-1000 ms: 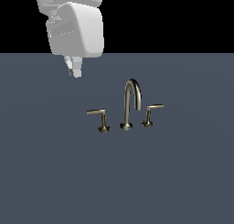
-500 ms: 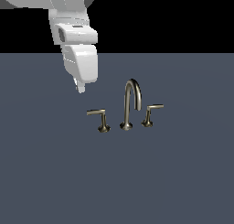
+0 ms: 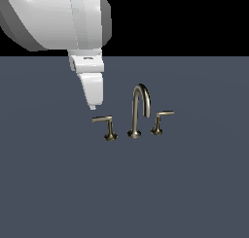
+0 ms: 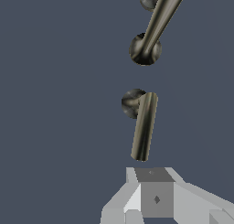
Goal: Turn on the faucet by rotating a designated handle.
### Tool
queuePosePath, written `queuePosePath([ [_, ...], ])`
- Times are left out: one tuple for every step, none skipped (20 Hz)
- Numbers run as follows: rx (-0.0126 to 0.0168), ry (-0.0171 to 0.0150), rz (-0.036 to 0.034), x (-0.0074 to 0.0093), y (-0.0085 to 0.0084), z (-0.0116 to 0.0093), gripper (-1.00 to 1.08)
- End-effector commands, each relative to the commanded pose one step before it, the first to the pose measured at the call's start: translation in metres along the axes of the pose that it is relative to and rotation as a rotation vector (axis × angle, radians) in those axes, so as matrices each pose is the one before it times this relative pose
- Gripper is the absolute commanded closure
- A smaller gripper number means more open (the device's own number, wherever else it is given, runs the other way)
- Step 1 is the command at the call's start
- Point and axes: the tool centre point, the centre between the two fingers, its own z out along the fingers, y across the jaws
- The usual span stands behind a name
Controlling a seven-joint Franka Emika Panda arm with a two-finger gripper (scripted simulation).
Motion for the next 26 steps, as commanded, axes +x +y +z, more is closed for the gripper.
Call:
queuePosePath([
  [0.00003,0.00069,0.04345,0.00541,-0.00928,0.01276,1.08],
  [-0.00018,-0.00006,0.01561,0.00193,-0.00336,0.00457,1.08],
  [-0.00015,-0.00010,0.01497,0.00186,-0.00323,0.00435,1.08],
  [-0.00012,-0.00014,0.01427,0.00178,-0.00310,0.00411,1.08],
  [-0.00010,-0.00017,0.01349,0.00169,-0.00294,0.00386,1.08],
  [-0.00008,-0.00019,0.01254,0.00156,-0.00275,0.00358,1.08],
  [-0.00006,-0.00020,0.01155,0.00145,-0.00253,0.00327,1.08],
  [-0.00003,-0.00022,0.01045,0.00130,-0.00230,0.00294,1.08],
  [-0.00001,-0.00025,0.00934,0.00117,-0.00207,0.00260,1.08],
  [0.00001,-0.00029,0.00819,0.00102,-0.00183,0.00226,1.08],
  [0.00003,-0.00032,0.00710,0.00090,-0.00160,0.00191,1.08],
  [0.00005,-0.00035,0.00597,0.00075,-0.00136,0.00157,1.08],
  [0.00006,-0.00037,0.00482,0.00060,-0.00112,0.00124,1.08],
  [0.00006,-0.00036,0.00376,0.00049,-0.00087,0.00092,1.08],
  [0.00006,-0.00029,0.00257,0.00030,-0.00062,0.00062,1.08],
  [0.00004,-0.00020,0.00153,0.00021,-0.00036,0.00035,1.08],
  [0.00000,0.00000,0.00000,-0.00023,-0.00012,0.00012,1.08],
  [0.00000,0.00000,0.00000,0.00000,0.00000,0.00000,1.08],
  [0.00000,0.00000,0.00000,0.00000,0.00000,0.00000,1.08],
  [0.00000,0.00000,0.00000,0.00000,0.00000,0.00000,1.08],
  [0.00000,0.00000,0.00000,0.00034,0.00029,-0.00021,1.08],
  [0.00000,0.00000,0.00000,-0.00170,0.00302,0.00000,1.08],
  [0.00000,0.00000,0.00000,-0.00171,0.00304,0.00000,1.08],
  [0.00000,0.00000,0.00000,-0.00172,0.00306,0.00000,1.08],
  [0.00000,0.00000,0.00000,-0.00173,0.00308,0.00000,1.08],
  [0.00000,0.00000,0.00000,-0.00175,0.00309,0.00000,1.08],
])
